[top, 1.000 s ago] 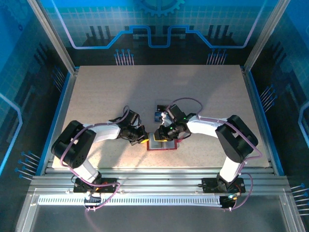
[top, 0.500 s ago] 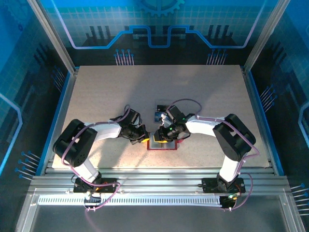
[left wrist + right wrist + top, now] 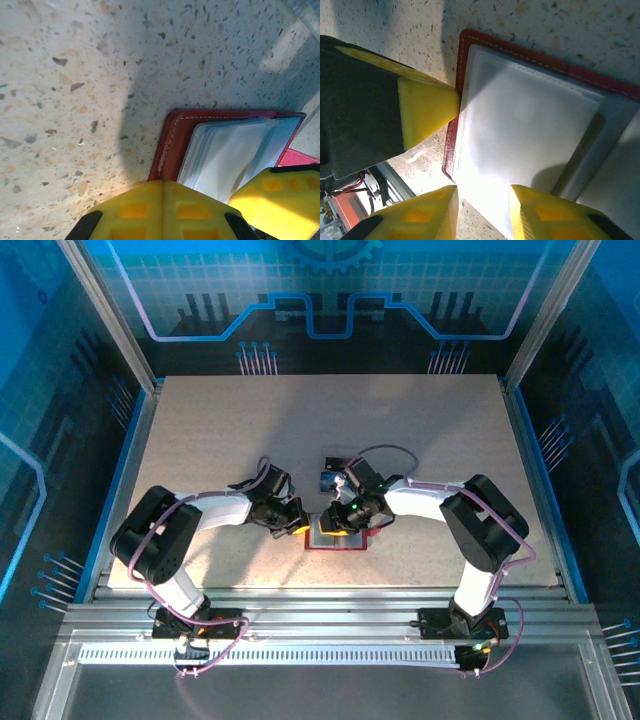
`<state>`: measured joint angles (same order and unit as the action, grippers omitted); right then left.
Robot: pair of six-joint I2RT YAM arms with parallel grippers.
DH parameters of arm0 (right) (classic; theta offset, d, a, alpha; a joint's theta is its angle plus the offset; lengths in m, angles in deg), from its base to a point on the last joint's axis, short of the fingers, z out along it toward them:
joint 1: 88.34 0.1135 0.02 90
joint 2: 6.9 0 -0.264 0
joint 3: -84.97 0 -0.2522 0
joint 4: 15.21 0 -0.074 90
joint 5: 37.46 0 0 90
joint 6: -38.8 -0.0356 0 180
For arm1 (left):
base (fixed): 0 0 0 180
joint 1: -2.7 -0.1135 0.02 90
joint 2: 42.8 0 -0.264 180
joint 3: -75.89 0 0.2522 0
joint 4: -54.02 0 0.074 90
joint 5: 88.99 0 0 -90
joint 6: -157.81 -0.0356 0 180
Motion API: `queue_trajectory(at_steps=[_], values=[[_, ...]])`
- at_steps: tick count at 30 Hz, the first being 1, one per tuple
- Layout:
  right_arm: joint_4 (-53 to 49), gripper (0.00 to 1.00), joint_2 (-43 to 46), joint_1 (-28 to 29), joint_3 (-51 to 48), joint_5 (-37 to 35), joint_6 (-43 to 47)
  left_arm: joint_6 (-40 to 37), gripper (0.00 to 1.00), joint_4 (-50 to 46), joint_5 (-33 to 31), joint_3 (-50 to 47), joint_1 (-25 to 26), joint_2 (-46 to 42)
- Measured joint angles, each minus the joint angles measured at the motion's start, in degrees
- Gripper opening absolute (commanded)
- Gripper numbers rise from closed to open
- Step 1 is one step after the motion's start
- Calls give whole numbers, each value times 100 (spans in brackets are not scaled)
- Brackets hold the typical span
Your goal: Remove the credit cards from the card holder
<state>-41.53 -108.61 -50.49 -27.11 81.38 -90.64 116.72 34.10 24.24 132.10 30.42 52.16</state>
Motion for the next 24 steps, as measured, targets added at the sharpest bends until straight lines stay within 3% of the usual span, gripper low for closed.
queue_trajectory(at_steps=[24], values=[[201, 32, 144, -238, -459, 37, -2, 0, 1, 0, 0, -2, 0, 2]])
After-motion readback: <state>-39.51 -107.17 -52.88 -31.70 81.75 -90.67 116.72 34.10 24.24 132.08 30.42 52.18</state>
